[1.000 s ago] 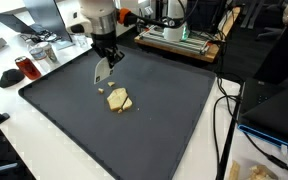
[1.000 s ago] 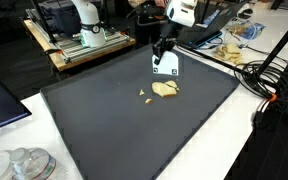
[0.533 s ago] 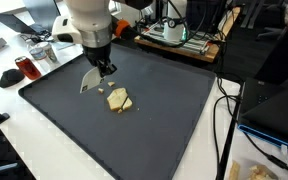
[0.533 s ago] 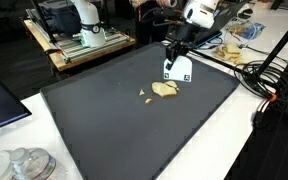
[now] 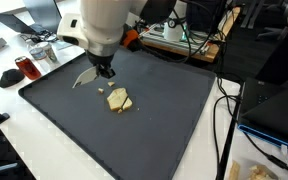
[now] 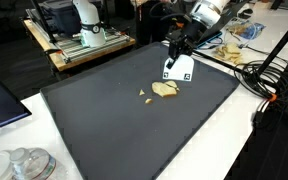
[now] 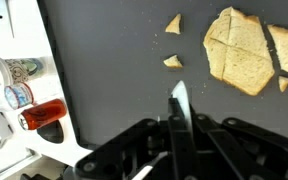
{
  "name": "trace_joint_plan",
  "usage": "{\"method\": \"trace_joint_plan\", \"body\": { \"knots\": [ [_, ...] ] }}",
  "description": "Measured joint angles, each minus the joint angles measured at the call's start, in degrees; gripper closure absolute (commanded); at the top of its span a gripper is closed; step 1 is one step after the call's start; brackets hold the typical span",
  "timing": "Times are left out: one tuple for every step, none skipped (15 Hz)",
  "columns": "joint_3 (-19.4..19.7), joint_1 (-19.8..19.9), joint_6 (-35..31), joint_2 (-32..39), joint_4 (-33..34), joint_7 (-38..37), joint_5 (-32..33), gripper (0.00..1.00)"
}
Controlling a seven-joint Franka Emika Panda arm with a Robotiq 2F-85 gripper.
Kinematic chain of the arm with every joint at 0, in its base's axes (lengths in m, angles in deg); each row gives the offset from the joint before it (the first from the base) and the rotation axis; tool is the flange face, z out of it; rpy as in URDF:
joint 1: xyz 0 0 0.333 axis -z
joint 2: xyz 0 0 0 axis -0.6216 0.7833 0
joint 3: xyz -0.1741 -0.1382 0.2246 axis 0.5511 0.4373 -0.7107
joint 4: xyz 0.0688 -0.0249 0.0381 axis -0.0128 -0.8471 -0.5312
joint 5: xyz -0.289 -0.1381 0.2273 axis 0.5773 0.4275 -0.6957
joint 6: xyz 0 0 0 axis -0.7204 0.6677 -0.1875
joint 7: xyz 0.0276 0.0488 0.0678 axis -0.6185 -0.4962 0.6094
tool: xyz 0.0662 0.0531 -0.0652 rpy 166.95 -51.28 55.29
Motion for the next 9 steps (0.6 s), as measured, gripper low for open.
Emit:
{"method": "trace_joint_plan", "body": {
  "knots": [
    [0.4, -0.6, 0.6, 0.2, 0.1, 0.0, -0.7, 0.99],
    [0.7, -1.0, 1.1, 0.3, 0.2, 0.0, -1.5, 0.99],
    [0.8, -1.1, 1.2, 0.3, 0.2, 0.0, -2.4, 0.99],
    [0.9, -1.1, 1.2, 0.3, 0.2, 0.0, -3.3, 0.99],
    [1.1, -1.1, 1.2, 0.3, 0.2, 0.0, -4.2, 0.99],
    [1.3, -1.1, 1.2, 0.3, 0.2, 0.1, -5.2, 0.99],
    [1.4, -1.0, 1.1, 0.3, 0.2, 0.4, -6.3, 0.99],
    [1.5, -0.9, 1.0, 0.2, 0.2, 0.6, -7.4, 0.99],
    [1.7, -0.8, 0.8, 0.1, 0.2, 1.0, -8.4, 0.99]
  ]
}}
